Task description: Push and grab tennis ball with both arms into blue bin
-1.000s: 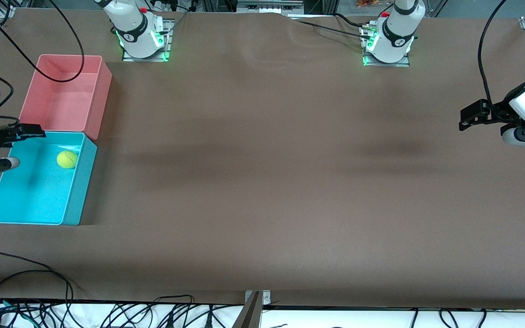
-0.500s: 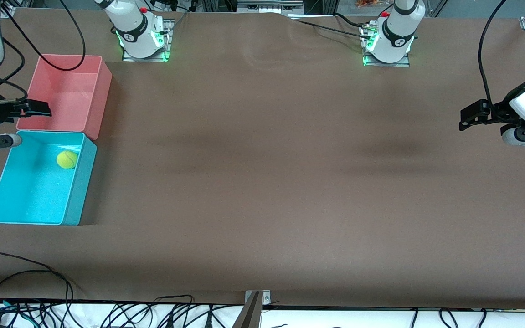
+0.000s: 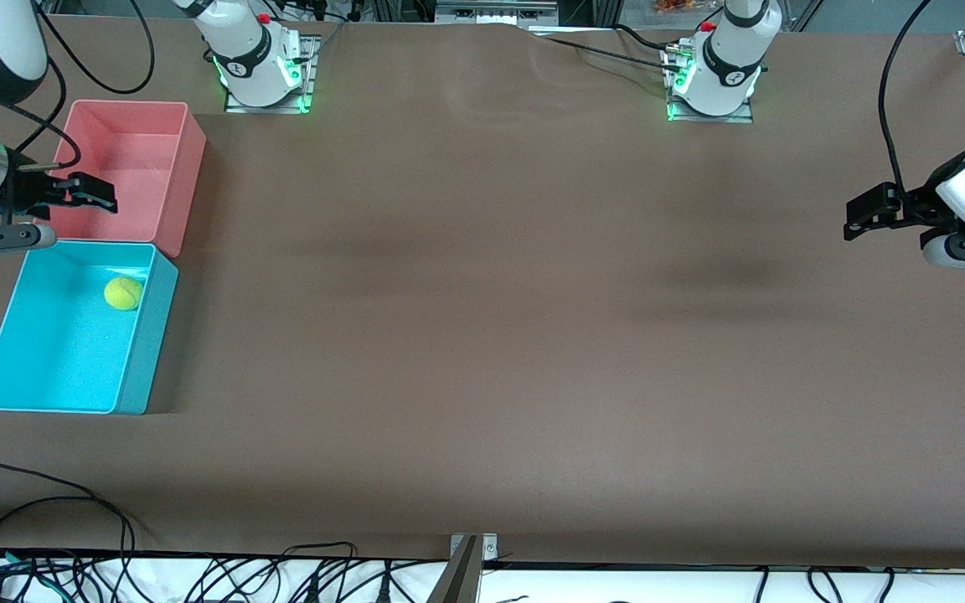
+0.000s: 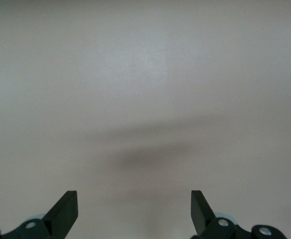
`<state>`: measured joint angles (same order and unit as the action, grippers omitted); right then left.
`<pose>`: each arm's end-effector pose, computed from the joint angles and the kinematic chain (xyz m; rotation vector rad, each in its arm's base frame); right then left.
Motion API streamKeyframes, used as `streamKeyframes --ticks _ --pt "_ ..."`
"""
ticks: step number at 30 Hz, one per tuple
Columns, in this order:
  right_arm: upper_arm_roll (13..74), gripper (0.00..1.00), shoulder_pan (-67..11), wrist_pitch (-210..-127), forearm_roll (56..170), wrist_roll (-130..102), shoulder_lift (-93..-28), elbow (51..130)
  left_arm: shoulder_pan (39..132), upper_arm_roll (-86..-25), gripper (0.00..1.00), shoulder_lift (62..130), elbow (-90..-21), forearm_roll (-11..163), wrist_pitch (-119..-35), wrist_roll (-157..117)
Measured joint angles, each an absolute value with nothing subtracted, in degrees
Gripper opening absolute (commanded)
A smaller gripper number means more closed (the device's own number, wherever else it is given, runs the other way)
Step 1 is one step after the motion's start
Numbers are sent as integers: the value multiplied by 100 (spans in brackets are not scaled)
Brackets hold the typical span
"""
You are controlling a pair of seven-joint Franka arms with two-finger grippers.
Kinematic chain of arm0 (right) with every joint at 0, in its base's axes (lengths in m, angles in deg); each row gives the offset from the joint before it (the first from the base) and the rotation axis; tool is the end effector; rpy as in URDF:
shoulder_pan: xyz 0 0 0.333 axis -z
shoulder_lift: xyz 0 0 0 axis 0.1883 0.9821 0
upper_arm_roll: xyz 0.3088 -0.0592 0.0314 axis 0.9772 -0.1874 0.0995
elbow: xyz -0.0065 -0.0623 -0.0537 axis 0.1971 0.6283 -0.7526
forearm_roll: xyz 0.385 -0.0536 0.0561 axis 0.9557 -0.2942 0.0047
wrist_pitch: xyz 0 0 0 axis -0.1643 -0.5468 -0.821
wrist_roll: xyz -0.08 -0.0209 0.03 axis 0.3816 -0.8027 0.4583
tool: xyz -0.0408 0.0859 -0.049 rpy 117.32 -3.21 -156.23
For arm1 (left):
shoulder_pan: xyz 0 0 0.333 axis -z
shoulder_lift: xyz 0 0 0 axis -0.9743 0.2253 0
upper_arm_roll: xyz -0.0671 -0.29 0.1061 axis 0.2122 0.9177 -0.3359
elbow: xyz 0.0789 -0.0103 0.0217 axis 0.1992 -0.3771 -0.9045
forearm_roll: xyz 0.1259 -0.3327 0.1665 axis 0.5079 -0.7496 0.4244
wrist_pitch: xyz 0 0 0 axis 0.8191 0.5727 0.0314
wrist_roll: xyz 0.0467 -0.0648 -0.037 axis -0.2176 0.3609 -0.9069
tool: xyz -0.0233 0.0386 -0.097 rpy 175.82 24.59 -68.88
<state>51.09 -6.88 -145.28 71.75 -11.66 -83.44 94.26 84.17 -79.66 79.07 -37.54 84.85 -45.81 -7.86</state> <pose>0.5452 -0.0272 0.5174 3.0654 0.1558 -0.3043 0.5928 -0.0195 0.6030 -3.1296 0.1873 0.1123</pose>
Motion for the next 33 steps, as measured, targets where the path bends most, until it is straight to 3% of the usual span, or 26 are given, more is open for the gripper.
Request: streamKeyframes --ticks 33 --pt "4804 100 -1072 -14971 7590 -1622 -8584 9353 8417 -7966 100 7907 -3754 8485 -4581 -786"
